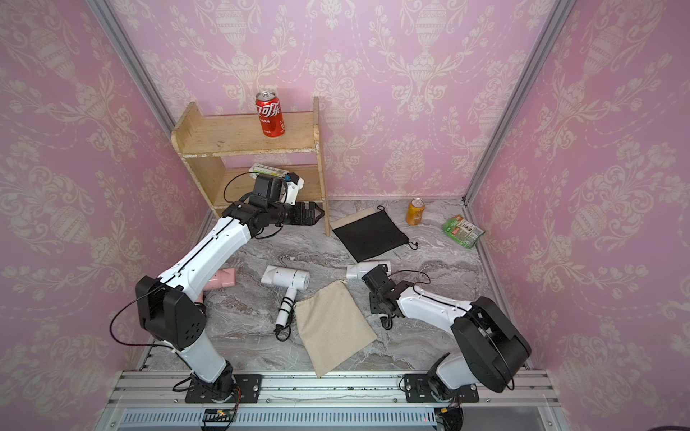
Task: Pack away hair dryers
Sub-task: Pick up the hair dryer from the center of the board.
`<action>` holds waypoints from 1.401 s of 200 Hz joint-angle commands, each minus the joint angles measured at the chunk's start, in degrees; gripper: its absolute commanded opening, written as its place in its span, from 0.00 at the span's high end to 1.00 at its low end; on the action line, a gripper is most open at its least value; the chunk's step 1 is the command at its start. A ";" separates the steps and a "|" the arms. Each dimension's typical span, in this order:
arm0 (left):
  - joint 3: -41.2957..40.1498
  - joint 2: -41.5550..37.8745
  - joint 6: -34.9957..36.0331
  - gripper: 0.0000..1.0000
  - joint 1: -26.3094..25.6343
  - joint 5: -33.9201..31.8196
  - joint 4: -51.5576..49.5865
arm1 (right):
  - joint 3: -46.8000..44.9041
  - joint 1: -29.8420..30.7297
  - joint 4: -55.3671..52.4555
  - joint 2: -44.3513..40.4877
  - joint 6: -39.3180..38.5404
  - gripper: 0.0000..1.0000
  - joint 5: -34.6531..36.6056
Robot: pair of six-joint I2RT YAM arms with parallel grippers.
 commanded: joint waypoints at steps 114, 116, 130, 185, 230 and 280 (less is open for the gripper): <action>1.54 -1.01 1.56 0.01 4.30 13.27 -5.75 | 2.37 1.44 9.43 -15.59 -13.55 0.66 1.73; 1.58 -1.01 1.63 0.01 4.47 13.67 -5.82 | 2.36 1.41 9.83 -15.63 -13.97 0.66 1.37; 2.08 -0.83 1.73 0.01 5.62 16.82 -6.82 | 3.68 1.78 12.64 -15.02 -17.18 0.66 0.34; 3.92 -0.87 5.75 0.01 6.37 23.45 -11.77 | 11.25 4.55 22.13 -8.35 -30.51 0.67 -4.08; 3.99 -0.48 7.89 0.01 6.60 25.74 -12.71 | 16.23 6.11 26.26 -4.57 -38.53 0.66 -6.61; 5.00 0.84 12.35 0.03 6.86 29.72 -14.81 | 19.86 6.26 26.82 -2.48 -42.47 0.66 -10.20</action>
